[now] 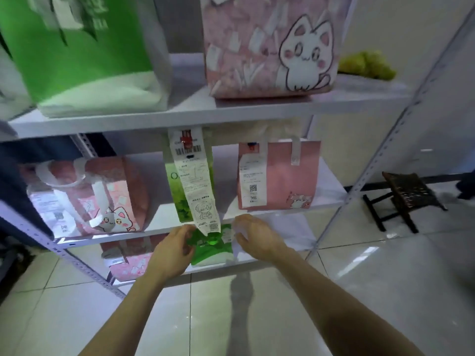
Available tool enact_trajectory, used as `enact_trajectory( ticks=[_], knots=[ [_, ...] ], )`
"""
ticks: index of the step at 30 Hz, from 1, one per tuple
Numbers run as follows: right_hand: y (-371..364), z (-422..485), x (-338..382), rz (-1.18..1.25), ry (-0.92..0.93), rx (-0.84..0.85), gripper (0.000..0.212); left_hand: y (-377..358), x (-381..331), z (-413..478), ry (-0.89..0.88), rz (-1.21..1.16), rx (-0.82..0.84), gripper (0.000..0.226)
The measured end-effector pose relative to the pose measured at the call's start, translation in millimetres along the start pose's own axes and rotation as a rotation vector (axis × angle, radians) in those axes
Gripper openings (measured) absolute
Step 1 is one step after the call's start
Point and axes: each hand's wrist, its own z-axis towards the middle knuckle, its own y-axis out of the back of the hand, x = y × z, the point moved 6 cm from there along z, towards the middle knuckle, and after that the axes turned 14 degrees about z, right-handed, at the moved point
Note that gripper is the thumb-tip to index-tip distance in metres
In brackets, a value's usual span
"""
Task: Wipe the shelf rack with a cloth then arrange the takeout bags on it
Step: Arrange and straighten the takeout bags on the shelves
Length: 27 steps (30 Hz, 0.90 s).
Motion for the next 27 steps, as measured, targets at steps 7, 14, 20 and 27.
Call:
enact_trajectory(
  ticks=[7,14,20,27],
  knots=[
    [134.0,-65.6,53.3,0.07,-0.146,-0.09,0.032,135.2,-85.2,-3.7,-0.029,-0.035,0.084,0.05],
    [269.8,-96.8,44.4,0.079,-0.144,-0.351,0.029,231.4,-199.1,44.8,-0.225,0.025,-0.019,0.042],
    [392.4,-58.8,14.9,0.034,-0.029,-0.608,0.021,261.4,-284.8,89.8,-0.253,-0.085,-0.096,0.034],
    [496.2,65.3,-21.5,-0.24,-0.134,-0.507,0.04,261.5,-332.8,124.2,-0.178,-0.155,-0.163,0.032]
  ],
)
